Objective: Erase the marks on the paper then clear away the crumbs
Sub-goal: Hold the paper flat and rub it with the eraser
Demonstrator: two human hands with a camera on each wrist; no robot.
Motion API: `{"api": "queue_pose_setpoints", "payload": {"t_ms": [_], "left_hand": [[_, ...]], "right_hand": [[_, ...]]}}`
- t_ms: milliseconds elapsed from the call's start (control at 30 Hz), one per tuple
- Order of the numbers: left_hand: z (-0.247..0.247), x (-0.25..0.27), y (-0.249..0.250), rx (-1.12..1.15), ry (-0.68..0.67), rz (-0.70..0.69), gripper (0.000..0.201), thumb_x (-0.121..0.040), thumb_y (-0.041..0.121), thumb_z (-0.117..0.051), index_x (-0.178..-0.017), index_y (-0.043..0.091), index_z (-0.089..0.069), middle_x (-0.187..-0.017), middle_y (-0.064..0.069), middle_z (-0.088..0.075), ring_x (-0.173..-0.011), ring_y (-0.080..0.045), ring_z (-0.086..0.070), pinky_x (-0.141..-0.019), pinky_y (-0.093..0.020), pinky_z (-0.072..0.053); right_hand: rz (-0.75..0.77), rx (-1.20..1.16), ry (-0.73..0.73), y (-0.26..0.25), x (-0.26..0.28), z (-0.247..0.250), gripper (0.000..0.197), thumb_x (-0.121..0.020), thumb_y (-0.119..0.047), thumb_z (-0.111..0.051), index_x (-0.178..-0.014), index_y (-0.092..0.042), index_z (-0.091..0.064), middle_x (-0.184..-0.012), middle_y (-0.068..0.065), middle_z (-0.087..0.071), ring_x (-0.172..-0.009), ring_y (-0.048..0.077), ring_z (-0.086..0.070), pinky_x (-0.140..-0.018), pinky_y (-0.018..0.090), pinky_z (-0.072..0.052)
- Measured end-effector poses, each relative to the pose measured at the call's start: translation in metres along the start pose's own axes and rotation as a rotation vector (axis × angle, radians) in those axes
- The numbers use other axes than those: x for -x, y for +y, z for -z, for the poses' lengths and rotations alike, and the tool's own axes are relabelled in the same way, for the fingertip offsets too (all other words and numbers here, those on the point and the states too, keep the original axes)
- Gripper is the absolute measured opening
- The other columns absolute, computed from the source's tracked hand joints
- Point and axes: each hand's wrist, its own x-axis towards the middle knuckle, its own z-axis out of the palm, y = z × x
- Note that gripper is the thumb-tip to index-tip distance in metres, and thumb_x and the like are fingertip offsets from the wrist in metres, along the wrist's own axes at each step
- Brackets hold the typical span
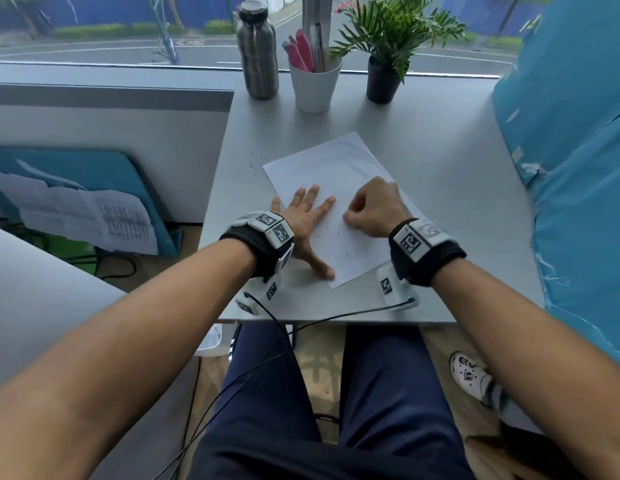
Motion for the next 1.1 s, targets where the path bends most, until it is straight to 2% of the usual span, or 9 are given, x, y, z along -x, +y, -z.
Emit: {"api": "queue_pose_setpoints", "payload": {"t_ms": [133, 200, 267, 400, 467, 533, 700, 967, 1100], "left_hand": [[0.0, -0.001, 0.001, 0.006, -0.006, -0.005, 0.152, -0.045, 0.082, -0.075, -0.148, 0.037, 0.028, -0.154, 0.002, 0.039, -0.143, -0.022, 0.033, -0.115, -0.06, 0.014], [0.001, 0.001, 0.002, 0.004, -0.01, 0.001, 0.153, -0.044, 0.082, -0.075, -0.148, 0.037, 0.027, -0.154, 0.002, 0.039, -0.143, -0.022, 0.033, -0.115, -0.061, 0.013], [0.002, 0.002, 0.002, 0.001, -0.013, -0.001, 0.152, -0.046, 0.081, -0.075, -0.149, 0.036, 0.026, -0.155, 0.001, 0.037, -0.144, -0.023, 0.032, -0.115, -0.06, 0.013], [0.006, 0.006, 0.008, -0.085, 0.01, -0.006, 0.148, -0.049, 0.081, -0.074, -0.153, 0.031, 0.018, -0.16, -0.004, 0.027, -0.147, -0.023, 0.023, -0.116, -0.057, 0.014], [0.008, 0.01, 0.015, -0.151, 0.048, -0.049, 0.143, -0.053, 0.076, -0.076, -0.156, 0.026, 0.01, -0.162, -0.005, 0.019, -0.15, -0.023, 0.016, -0.116, -0.055, 0.014], [0.008, 0.012, 0.021, -0.164, 0.063, -0.131, 0.137, -0.056, 0.07, -0.079, -0.156, 0.029, 0.005, -0.163, -0.004, 0.016, -0.15, -0.022, 0.013, -0.117, -0.055, 0.012], [-0.005, 0.012, 0.019, -0.016, -0.001, -0.175, 0.127, -0.061, 0.071, -0.076, -0.153, 0.042, 0.007, -0.159, 0.001, 0.029, -0.147, -0.022, 0.025, -0.117, -0.055, 0.014], [-0.002, 0.007, 0.027, -0.064, -0.059, -0.096, 0.141, -0.053, 0.071, -0.081, -0.15, 0.043, 0.018, -0.155, 0.003, 0.037, -0.143, -0.025, 0.032, -0.115, -0.058, 0.015], [-0.002, 0.007, 0.027, -0.091, -0.053, -0.103, 0.139, -0.057, 0.067, -0.081, -0.149, 0.044, 0.02, -0.155, 0.001, 0.038, -0.144, -0.026, 0.031, -0.114, -0.061, 0.012]], "right_hand": [[0.166, 0.001, -0.16, -0.019, 0.025, -0.016, 0.011, -0.074, -0.019, -0.078, -0.073, -0.008, -0.076, -0.07, 0.002, -0.072, -0.063, 0.008, -0.066, -0.063, 0.023, -0.057], [0.129, 0.023, -0.118, -0.011, 0.025, -0.01, 0.008, -0.075, -0.019, -0.078, -0.076, -0.011, -0.076, -0.076, 0.0, -0.072, -0.069, 0.007, -0.065, -0.068, 0.023, -0.057], [0.048, 0.06, -0.038, 0.004, 0.024, -0.002, 0.003, -0.075, -0.017, -0.076, -0.074, -0.015, -0.074, -0.081, 0.002, -0.071, -0.077, 0.014, -0.066, -0.074, 0.03, -0.059], [0.039, 0.081, -0.04, 0.014, 0.034, 0.004, 0.003, -0.076, -0.012, -0.072, -0.076, -0.013, -0.075, -0.077, -0.002, -0.067, -0.08, 0.018, -0.065, -0.078, 0.035, -0.058], [0.038, 0.063, -0.032, 0.013, 0.034, 0.004, 0.002, -0.076, -0.012, -0.075, -0.077, -0.013, -0.076, -0.076, -0.003, -0.065, -0.081, 0.018, -0.066, -0.079, 0.035, -0.058], [0.028, 0.054, -0.022, 0.013, 0.033, 0.003, 0.004, -0.075, -0.014, -0.078, -0.078, -0.016, -0.077, -0.079, 0.0, -0.067, -0.081, 0.02, -0.067, -0.08, 0.035, -0.058], [0.016, 0.027, 0.011, 0.019, 0.032, 0.001, 0.007, -0.071, -0.017, -0.081, -0.077, -0.018, -0.077, -0.081, 0.004, -0.071, -0.081, 0.019, -0.067, -0.08, 0.034, -0.058], [0.031, 0.053, 0.052, 0.013, 0.041, -0.005, 0.009, -0.078, -0.019, -0.073, -0.079, -0.01, -0.072, -0.083, 0.009, -0.07, -0.078, 0.022, -0.065, -0.068, 0.028, -0.053], [0.215, 0.009, -0.154, -0.01, 0.069, -0.014, 0.007, -0.075, -0.012, -0.073, -0.07, -0.007, -0.074, -0.07, 0.005, -0.07, -0.066, 0.015, -0.065, -0.063, 0.026, -0.055]]}}
